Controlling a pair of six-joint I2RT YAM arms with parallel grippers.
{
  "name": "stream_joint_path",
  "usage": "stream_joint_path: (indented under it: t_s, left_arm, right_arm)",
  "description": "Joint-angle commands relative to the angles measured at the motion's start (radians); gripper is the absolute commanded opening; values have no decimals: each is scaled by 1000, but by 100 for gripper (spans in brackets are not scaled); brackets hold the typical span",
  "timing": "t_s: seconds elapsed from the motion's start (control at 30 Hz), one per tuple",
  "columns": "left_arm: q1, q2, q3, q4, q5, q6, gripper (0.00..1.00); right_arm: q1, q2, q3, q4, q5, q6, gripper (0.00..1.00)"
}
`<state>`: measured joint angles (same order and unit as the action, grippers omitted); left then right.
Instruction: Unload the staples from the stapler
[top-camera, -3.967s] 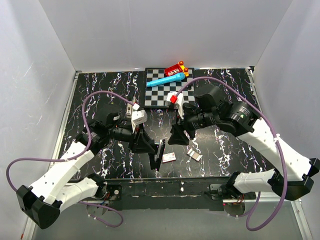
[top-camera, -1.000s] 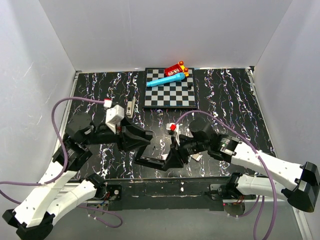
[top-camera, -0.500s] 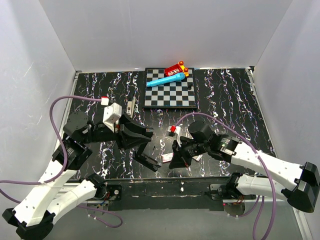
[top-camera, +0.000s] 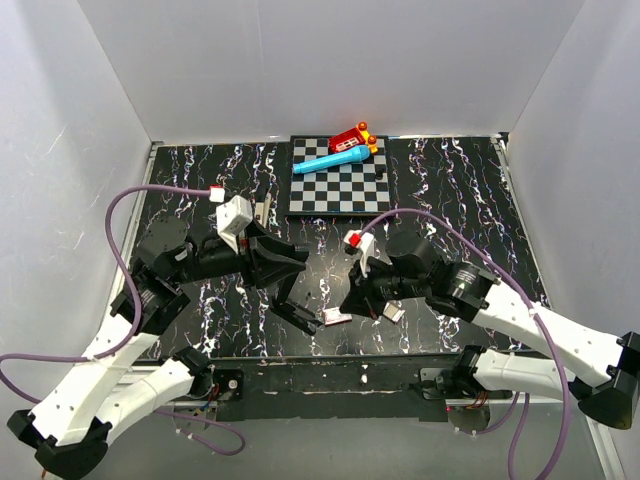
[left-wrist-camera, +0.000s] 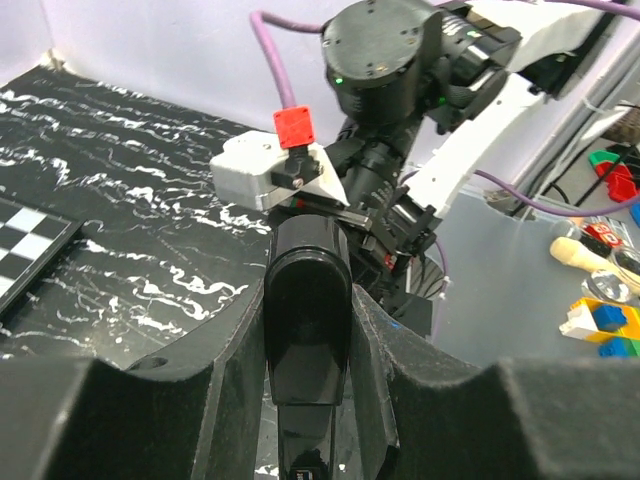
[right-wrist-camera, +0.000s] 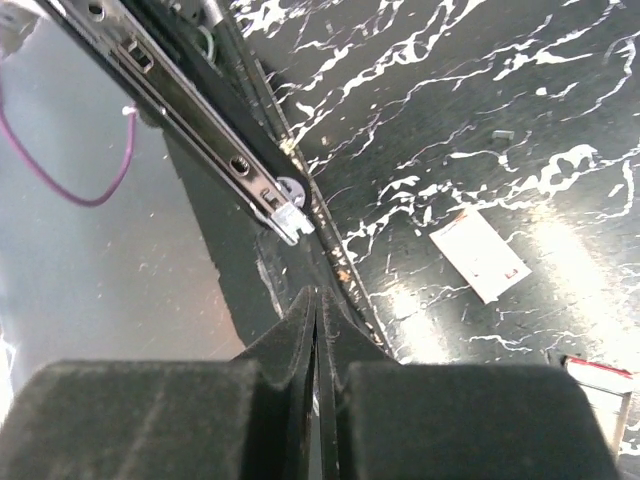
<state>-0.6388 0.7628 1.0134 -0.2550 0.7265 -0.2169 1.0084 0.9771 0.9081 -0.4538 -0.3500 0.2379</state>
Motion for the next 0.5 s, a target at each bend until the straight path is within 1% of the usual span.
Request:
stream_joint_path:
  t_s: [0.0,0.23,0.47]
  left_arm:
    - [4,7,2,10,-119,-1,0]
    - [4,33,5,-12,-269,-36,0]
    - [2,62,10,-27,-397,-73,0]
  right_arm:
    - [-1,44,72,58,118,46,2]
    - [-1,161,107,170,221,121,1]
    - [1,297,144,280,275,181,1]
